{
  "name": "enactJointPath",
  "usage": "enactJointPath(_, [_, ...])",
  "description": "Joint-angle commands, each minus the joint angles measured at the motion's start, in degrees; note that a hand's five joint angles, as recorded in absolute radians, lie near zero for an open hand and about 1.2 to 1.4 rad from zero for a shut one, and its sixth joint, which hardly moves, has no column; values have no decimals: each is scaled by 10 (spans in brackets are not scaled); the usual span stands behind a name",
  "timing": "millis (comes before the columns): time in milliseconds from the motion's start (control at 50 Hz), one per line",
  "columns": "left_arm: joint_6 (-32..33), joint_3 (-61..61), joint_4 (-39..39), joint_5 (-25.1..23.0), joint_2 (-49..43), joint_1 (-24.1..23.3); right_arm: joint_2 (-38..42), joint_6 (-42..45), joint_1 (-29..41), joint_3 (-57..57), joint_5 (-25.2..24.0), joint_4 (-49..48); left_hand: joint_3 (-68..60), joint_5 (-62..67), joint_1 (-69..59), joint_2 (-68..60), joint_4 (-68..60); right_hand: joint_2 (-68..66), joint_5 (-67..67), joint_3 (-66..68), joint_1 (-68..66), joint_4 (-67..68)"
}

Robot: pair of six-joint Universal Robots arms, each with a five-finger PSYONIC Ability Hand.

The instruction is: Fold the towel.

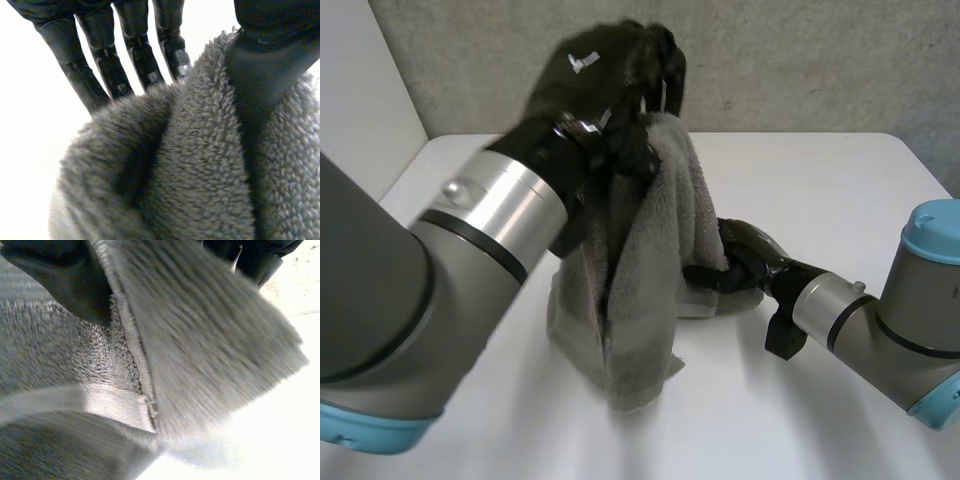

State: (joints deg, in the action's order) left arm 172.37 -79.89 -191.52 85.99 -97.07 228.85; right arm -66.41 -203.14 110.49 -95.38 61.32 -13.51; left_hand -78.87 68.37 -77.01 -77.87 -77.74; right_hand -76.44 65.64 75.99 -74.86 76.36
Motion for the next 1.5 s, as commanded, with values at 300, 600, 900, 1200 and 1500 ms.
enactJointPath(300, [-2, 1, 2, 1, 41, 42, 37, 47, -5, 26, 28, 2, -11, 16, -30, -21, -23, -36, 44, 40, -51, 36])
enactJointPath(600, [-10, 6, 4, 1, 65, 50, 50, 78, -22, 41, 55, 4, -11, 16, -30, -21, -23, -36, 44, 40, -51, 36])
enactJointPath(900, [-23, 19, 4, -2, 87, 68, 51, 81, -33, 45, 55, 6, -11, 16, -30, -21, -23, -36, 44, 40, -51, 36])
enactJointPath(1200, [-29, 16, 4, -4, 90, 90, 41, 90, -56, 50, 68, 10, -11, 16, -30, -21, -23, -36, 44, 40, -51, 36])
enactJointPath(1500, [-23, 4, -2, -6, 30, 90, -66, 78, -72, 43, 49, 60, -11, 16, -30, -21, -23, 664, -656, -660, 649, -664])
